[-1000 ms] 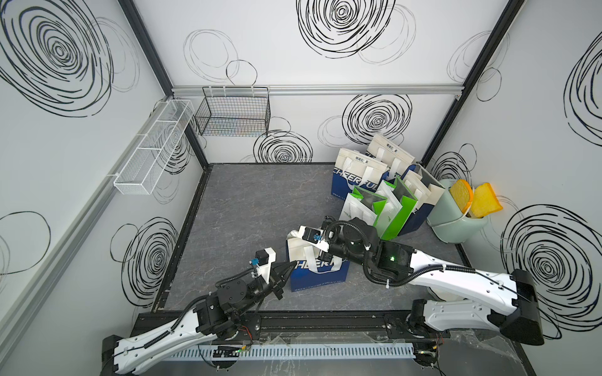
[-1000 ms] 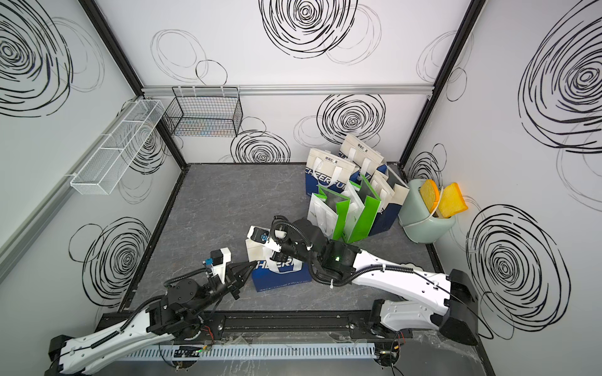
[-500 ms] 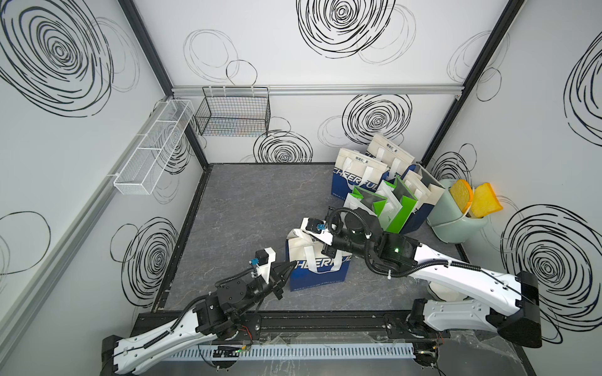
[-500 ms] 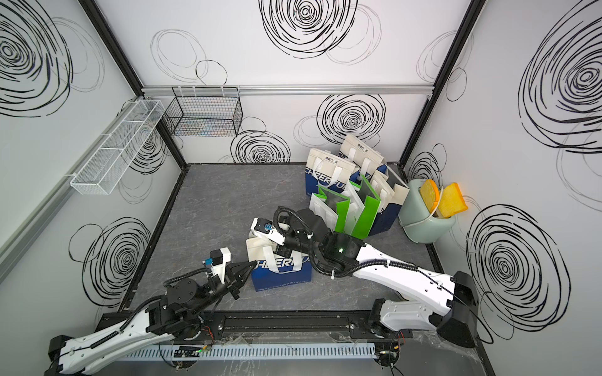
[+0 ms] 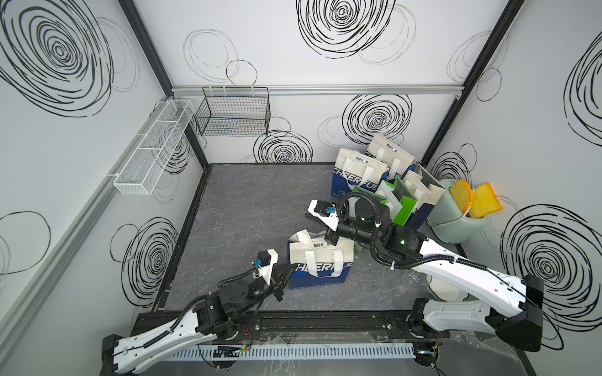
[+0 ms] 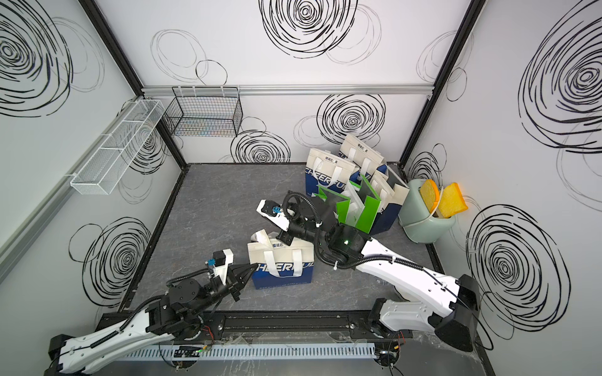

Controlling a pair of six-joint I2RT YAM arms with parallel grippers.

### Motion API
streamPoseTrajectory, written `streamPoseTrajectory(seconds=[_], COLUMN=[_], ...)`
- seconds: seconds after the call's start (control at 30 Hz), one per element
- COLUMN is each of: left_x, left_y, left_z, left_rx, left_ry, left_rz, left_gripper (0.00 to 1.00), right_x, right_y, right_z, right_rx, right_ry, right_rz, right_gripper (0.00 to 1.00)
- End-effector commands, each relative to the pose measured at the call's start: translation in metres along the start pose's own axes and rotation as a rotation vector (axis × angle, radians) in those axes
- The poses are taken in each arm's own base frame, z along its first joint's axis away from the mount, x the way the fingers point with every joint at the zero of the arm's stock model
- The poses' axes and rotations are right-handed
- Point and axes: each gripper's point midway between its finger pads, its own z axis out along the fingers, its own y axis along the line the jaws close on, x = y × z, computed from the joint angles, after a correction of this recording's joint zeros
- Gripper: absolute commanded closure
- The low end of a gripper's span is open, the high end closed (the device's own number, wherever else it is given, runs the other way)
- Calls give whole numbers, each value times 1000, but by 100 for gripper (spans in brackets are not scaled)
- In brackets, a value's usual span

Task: Open the takeout bag
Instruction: Open the takeout bag at the center of the board.

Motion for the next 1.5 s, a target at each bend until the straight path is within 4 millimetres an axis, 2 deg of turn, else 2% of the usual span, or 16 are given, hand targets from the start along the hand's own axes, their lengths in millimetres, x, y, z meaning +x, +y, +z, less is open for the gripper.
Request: streamPoseTrajectory(seconds=[0.0, 0.13, 0.23, 0.4, 0.53, 0.77, 0.83, 0.93, 1.1, 1.47], left_x=[-7, -7, -9, -7, -8, -8, -8, -7, -8, -6], left_y=[-3, -3, -3, -3, -3, -2, -3, -3, -2, -2], left_z=[-1, -1, -1, -1, 0, 0, -1, 0, 0, 0], left_rx=[7, 8, 8, 8, 9, 7, 11, 11, 9, 10], left_ry=[-14, -14, -19, -17, -20, -19, -20, -18, -19, -17], left_rz=[-10, -10, -13, -12, -13, -13, -14, -14, -14, -14], left_gripper=[100, 100, 100, 100, 100, 100, 100, 100, 100, 100], right_x=[-28, -31, -30, 12, 45, 76, 83, 88, 86, 86], right_y=[-4, -4, -2, 23, 28, 59, 61, 67, 54, 48], right_z=[-8, -12, -23, -43, -55, -46, -41, -35, -27, -20], right_rx=[4, 2, 3, -70, -50, -85, -72, -89, -7, 59], right_ry=[-78, -82, -86, 1, 74, 112, 131, 149, 170, 175], right_rz=[6, -6, -88, -335, -463, -547, -566, -575, -585, -591], right_gripper=[94, 78, 72, 66, 62, 61, 61, 60, 60, 62])
